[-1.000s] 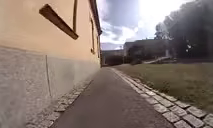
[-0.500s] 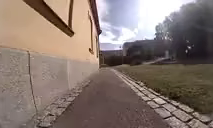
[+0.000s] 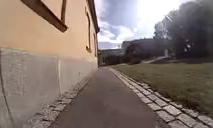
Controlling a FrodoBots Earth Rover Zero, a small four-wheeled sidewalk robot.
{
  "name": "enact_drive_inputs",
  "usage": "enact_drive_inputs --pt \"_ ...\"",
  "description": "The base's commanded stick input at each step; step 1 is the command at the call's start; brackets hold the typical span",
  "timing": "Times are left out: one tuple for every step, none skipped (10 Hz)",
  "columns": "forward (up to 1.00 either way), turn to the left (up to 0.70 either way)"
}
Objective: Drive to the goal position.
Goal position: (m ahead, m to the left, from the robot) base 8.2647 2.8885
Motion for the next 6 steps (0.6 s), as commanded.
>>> enact_drive_inputs --pt "0.7 0.0" --pt "0.7 0.0" --pt "0.7 0.0" --pt "0.7 0.0" --pt "0.7 0.0" --pt "0.7 0.0"
